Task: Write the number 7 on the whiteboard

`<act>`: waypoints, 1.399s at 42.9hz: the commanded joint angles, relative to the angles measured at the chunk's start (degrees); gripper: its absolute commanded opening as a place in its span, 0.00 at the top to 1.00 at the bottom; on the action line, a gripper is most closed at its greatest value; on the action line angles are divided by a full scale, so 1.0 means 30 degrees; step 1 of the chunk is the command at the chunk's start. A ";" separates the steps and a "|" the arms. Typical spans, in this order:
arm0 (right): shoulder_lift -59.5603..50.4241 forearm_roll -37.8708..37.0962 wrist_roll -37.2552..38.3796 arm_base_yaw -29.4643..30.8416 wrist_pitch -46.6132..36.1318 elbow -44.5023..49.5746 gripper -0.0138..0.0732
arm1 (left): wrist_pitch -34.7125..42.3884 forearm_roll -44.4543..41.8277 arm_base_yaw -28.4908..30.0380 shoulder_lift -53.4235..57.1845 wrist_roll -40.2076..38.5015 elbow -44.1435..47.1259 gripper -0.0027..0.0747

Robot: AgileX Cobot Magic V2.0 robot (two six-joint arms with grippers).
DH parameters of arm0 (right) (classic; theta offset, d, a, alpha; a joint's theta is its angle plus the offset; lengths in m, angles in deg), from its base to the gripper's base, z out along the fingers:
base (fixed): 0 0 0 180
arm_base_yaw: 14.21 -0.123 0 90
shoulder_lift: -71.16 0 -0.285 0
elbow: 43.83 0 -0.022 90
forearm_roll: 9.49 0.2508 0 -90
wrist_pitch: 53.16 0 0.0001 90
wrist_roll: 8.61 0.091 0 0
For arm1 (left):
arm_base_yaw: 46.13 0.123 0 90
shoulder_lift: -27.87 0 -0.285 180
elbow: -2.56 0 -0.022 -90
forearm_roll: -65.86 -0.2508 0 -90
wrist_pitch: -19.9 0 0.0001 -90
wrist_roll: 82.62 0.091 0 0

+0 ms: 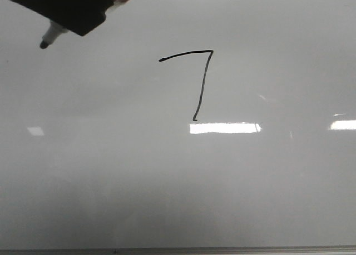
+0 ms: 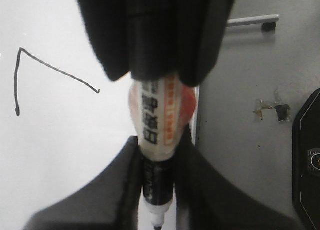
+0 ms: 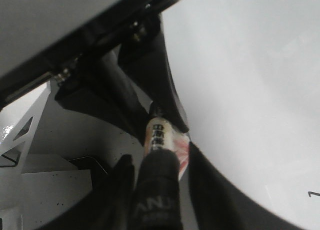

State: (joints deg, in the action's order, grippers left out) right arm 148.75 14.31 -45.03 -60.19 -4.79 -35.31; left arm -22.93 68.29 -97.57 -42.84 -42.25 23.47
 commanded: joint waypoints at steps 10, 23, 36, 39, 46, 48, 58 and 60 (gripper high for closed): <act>-0.3167 0.0263 0.0739 0.2281 -0.0912 0.0368 0.28 | 0.1249 0.0113 0.1916 0.0412 -0.1459 -0.0343 0.91; -0.9928 0.0258 0.4255 0.8823 -0.5086 0.7397 0.49 | 0.1336 0.0113 0.9729 0.0412 -0.7721 0.0666 0.91; -1.5307 0.0258 0.5448 1.1564 -0.7347 1.3411 0.90 | 0.3609 0.0440 1.7799 0.0412 -0.8723 0.2721 0.91; -1.5521 0.0258 0.5448 1.1564 -0.7746 1.3893 0.92 | 0.5159 0.1321 1.8679 0.0377 -0.8723 0.3398 0.91; -1.5478 0.0258 0.5448 1.1564 -0.8035 1.4299 0.92 | 0.9038 0.2200 1.9072 -0.0641 -0.8723 0.4899 0.91; -1.5478 0.0258 0.5448 1.1564 -0.8087 1.4389 0.92 | 1.0119 0.2200 1.9072 -0.1402 -0.8723 0.4994 0.91; -1.5478 0.0258 0.5431 1.1564 -0.8232 1.4516 0.92 | 1.4004 0.2200 1.9072 -0.4591 -0.8723 0.4994 0.91; -1.5478 0.0258 0.5431 1.1564 -0.8250 1.4542 0.92 | 1.4277 0.2200 1.9072 -0.5119 -0.8723 0.4994 0.91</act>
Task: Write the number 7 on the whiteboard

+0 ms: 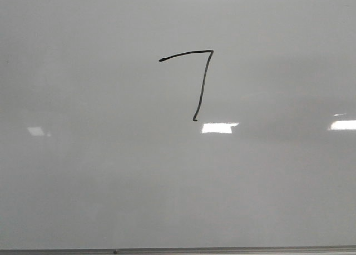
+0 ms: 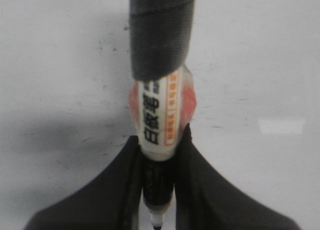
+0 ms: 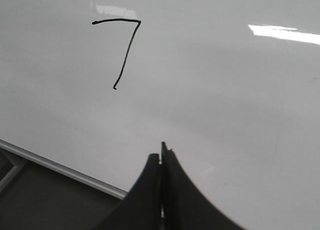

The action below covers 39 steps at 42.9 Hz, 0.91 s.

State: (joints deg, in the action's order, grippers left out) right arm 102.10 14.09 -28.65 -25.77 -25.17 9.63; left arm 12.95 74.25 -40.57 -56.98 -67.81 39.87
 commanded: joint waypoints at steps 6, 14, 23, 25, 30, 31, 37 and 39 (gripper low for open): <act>0.0074 0.0331 -0.0030 0.0091 -0.1498 -0.0362 0.92 | 0.2736 0.0214 0.0070 -0.1357 -0.0204 -0.0472 0.91; 0.0074 0.0331 -0.0030 0.0091 -0.1571 -0.0361 0.92 | 0.3483 0.0214 0.0070 -0.2079 -0.0204 -0.0629 0.91; 0.0074 0.0331 -0.0030 0.0091 -0.1571 -0.0361 0.92 | 0.3079 0.0214 0.0034 -0.2622 -0.0204 -0.1868 0.91; 0.0074 0.0331 -0.0030 0.0091 -0.1571 -0.0361 0.92 | 0.3079 0.0214 0.0034 -0.2622 -0.0204 -0.2012 0.91; 0.0074 0.0331 -0.0030 0.0091 -0.1571 -0.0361 0.92 | 0.2807 0.0214 0.0034 -0.2622 -0.0204 -0.2346 0.91; 0.0074 0.0331 -0.0030 0.0091 -0.1571 -0.0361 0.92 | 0.2661 0.0214 0.0034 -0.2622 -0.0204 -0.2431 0.91; 0.0074 0.0331 -0.0030 0.0091 -0.1550 -0.0361 0.92 | 0.1641 0.0214 0.0034 -0.2622 -0.0204 -0.2703 0.91; 0.0074 0.0331 -0.0030 0.0091 -0.1550 -0.0361 0.92 | 0.1426 0.0214 0.0034 -0.2622 -0.0204 -0.2703 0.90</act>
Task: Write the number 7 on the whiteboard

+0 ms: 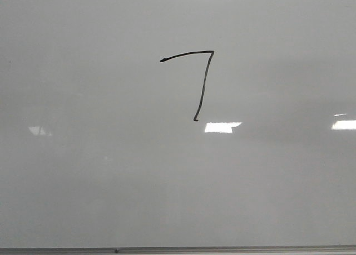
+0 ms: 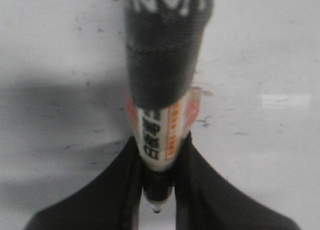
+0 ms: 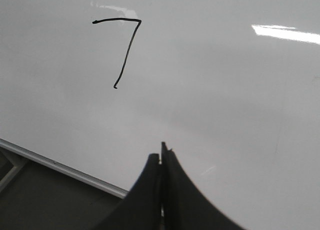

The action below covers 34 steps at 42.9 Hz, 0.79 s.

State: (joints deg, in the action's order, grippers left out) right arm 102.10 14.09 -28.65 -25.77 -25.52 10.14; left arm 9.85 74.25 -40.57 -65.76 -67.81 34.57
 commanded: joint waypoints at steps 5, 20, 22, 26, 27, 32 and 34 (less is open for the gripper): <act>0.0074 0.0331 -0.0030 0.0091 -0.1388 -0.0532 0.92 | 0.1754 0.0214 0.0034 0.0303 -0.0204 -0.0935 0.78; 0.0074 0.0331 -0.0030 0.0091 -0.1368 -0.0510 0.92 | 0.1440 0.0214 0.0034 0.0415 -0.0204 -0.0935 0.48; 0.0074 0.0331 -0.0030 0.0091 -0.1368 -0.0510 0.92 | 0.1440 0.0214 0.0034 0.0413 -0.0204 -0.0935 0.48; 0.0074 0.0331 -0.0030 0.0091 -0.1368 -0.0510 0.92 | 0.1440 0.0214 0.0034 0.0665 -0.0171 -0.0935 0.42; 0.0074 0.0331 -0.0030 0.0091 -0.1368 -0.0510 0.92 | 0.1440 0.0179 0.0034 0.0734 -0.0171 -0.0935 0.40; 0.0074 0.0331 -0.0030 0.0091 -0.1368 -0.0510 0.92 | 0.1053 0.0009 0.0034 0.1553 -0.0171 -0.0935 0.28; 0.0074 0.0331 -0.0030 0.0091 -0.1368 -0.0510 0.92 | 0.0712 -0.0107 0.0034 0.1949 -0.0171 -0.0935 0.25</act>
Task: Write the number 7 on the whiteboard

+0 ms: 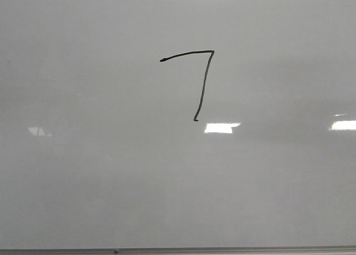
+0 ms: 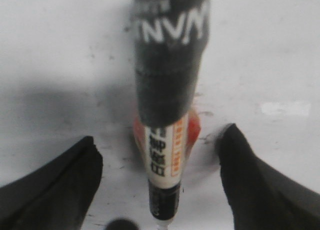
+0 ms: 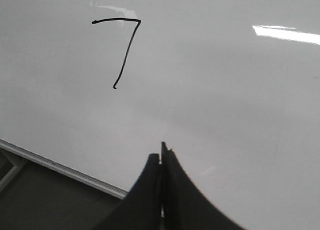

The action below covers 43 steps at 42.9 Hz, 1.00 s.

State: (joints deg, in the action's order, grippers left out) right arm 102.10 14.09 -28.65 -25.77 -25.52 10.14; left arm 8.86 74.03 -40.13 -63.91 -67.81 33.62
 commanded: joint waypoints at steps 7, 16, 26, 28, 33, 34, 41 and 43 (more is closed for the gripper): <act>0.0074 0.0331 -0.0030 0.0091 -0.1387 -0.0510 0.92 | 0.0349 -0.0289 -0.0111 0.3415 -0.0171 -0.0447 0.25; 0.0074 0.0331 -0.0030 0.0091 -0.1382 -0.0510 0.92 | -0.0841 -0.0292 -0.0157 0.7363 -0.0091 -0.0057 0.27; 0.0074 0.0331 -0.0030 0.0091 -0.1382 -0.0510 0.92 | -0.1289 -0.0110 -0.1518 1.2680 -0.0091 0.2225 0.53; 0.0074 0.0331 -0.0030 0.0091 -0.1382 -0.0510 0.92 | -0.1289 -0.0110 -0.1846 1.3923 -0.0091 0.2882 0.62; 0.0074 0.0331 -0.0030 0.0091 -0.1382 -0.0510 0.92 | -0.1289 -0.0110 -0.2291 1.6573 -0.0091 0.4191 0.82; 0.0074 0.0331 -0.0030 0.0091 -0.1382 -0.0510 0.92 | -0.1289 -0.0110 -0.2368 1.7194 -0.0091 0.4386 0.85; 0.0074 0.0331 -0.0030 0.0091 -0.1382 -0.0510 0.92 | -0.1289 -0.0110 -0.2406 1.9825 -0.0091 0.5154 0.99; 0.0074 0.0331 -0.0030 0.0091 -0.1382 -0.0510 0.92 | -0.1289 -0.0110 -0.2406 2.0432 -0.0091 0.5206 0.99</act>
State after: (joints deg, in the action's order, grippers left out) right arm 102.10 14.09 -28.65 -25.77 -25.52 10.14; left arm 0.82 73.17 -46.98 -5.12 -67.81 50.41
